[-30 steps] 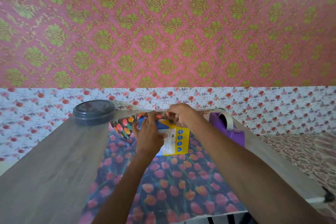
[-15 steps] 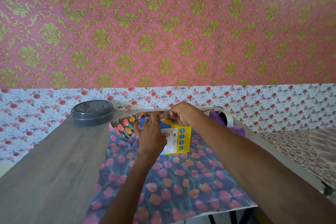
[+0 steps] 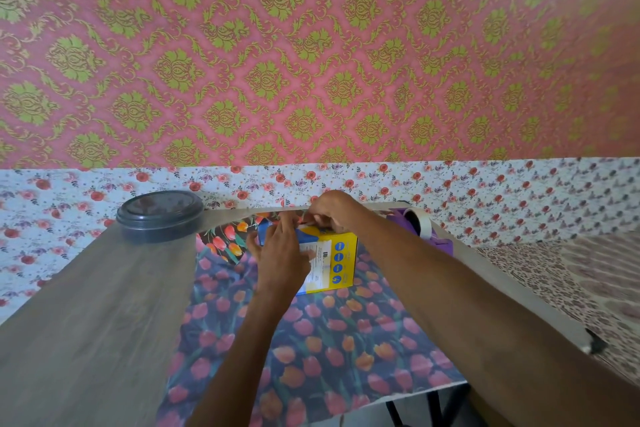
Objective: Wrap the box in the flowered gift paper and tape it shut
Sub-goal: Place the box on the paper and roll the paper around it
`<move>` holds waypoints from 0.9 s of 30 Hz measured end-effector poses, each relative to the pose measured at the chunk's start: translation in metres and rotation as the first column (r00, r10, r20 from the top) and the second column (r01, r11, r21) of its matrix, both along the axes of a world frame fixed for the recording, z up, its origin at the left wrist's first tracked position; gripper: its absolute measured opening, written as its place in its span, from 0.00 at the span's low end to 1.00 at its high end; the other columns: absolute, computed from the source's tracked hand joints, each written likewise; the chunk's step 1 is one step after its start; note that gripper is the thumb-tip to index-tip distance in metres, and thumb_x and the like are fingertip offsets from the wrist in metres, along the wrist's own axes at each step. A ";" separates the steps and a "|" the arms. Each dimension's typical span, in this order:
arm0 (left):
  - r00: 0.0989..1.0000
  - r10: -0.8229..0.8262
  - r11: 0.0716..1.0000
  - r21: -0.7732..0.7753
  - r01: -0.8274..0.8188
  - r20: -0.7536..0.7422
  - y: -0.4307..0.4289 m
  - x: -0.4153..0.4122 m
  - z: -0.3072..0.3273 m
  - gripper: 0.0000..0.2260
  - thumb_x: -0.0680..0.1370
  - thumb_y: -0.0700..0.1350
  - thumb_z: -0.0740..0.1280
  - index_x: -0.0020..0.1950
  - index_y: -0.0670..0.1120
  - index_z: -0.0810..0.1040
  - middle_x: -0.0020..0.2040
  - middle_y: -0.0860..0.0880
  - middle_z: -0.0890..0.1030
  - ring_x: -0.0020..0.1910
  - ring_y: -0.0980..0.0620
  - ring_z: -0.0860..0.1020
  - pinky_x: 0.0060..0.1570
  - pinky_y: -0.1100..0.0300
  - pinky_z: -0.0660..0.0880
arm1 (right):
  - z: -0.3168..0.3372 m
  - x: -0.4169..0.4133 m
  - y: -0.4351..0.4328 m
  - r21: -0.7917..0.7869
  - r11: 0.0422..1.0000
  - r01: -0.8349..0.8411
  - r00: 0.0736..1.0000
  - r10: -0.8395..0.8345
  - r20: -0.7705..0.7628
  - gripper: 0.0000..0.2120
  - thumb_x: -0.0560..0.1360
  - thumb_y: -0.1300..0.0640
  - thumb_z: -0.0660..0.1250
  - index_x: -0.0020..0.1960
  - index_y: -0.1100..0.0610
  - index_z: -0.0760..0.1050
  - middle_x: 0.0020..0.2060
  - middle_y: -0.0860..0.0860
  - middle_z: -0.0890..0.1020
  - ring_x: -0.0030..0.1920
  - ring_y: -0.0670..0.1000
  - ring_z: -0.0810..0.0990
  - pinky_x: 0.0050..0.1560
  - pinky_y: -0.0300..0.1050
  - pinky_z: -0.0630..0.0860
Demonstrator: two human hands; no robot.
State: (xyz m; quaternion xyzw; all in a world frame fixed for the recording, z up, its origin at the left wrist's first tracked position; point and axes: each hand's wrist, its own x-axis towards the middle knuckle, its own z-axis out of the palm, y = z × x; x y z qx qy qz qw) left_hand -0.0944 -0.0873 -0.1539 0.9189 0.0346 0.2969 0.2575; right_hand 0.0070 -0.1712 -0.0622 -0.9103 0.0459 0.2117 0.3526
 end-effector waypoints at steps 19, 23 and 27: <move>0.999 0.025 0.999 -0.021 -0.024 0.029 -0.005 -0.001 0.001 0.25 0.72 0.48 0.75 0.61 0.49 0.65 0.57 0.54 0.76 0.64 0.50 0.70 0.70 0.42 0.49 | 0.006 -0.005 -0.029 -0.103 0.990 -0.098 0.995 0.096 -0.022 0.18 0.83 0.53 0.60 0.35 0.58 0.70 0.15 0.48 0.68 0.13 0.44 0.61 0.16 0.33 0.57; 0.999 0.026 0.999 0.019 -0.026 0.019 -0.005 0.001 0.001 0.26 0.72 0.47 0.75 0.64 0.50 0.65 0.60 0.53 0.75 0.67 0.49 0.69 0.71 0.41 0.48 | -0.004 -0.006 -0.019 -0.232 0.972 -0.033 0.980 0.078 0.185 0.26 0.78 0.40 0.63 0.28 0.55 0.72 0.16 0.47 0.72 0.16 0.45 0.66 0.26 0.36 0.65; 0.999 0.024 0.999 0.024 -0.024 0.025 -0.004 0.000 0.001 0.27 0.73 0.48 0.74 0.66 0.50 0.65 0.63 0.53 0.74 0.68 0.50 0.67 0.69 0.46 0.45 | -0.013 -0.008 -0.017 -0.290 0.956 0.048 0.921 0.070 0.384 0.22 0.76 0.44 0.67 0.28 0.55 0.76 0.15 0.46 0.73 0.14 0.44 0.67 0.26 0.34 0.69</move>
